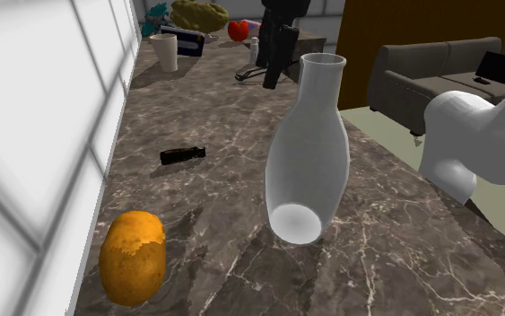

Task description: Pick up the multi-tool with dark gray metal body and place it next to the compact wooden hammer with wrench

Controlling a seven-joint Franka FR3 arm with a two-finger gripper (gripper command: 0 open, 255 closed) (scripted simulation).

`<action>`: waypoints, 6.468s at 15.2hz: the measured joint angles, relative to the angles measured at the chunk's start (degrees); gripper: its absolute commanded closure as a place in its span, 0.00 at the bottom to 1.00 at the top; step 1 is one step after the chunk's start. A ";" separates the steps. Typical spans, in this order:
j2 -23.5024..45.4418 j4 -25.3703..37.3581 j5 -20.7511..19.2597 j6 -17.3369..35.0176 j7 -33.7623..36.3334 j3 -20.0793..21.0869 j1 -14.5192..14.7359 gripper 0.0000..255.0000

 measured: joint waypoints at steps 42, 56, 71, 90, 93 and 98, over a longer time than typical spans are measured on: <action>33.49 9.51 8.21 24.71 -6.38 -1.02 3.64 1.00; 30.50 16.74 7.57 14.45 -5.54 -1.15 3.49 1.00; 28.88 25.33 7.51 4.13 -6.52 -2.17 2.67 1.00; 34.06 32.45 13.44 -1.26 -33.31 -16.59 -8.49 1.00; 36.25 35.00 14.82 -2.52 -37.61 -18.67 -10.60 1.00; 42.71 43.20 18.17 -6.14 -44.73 -21.82 -14.85 1.00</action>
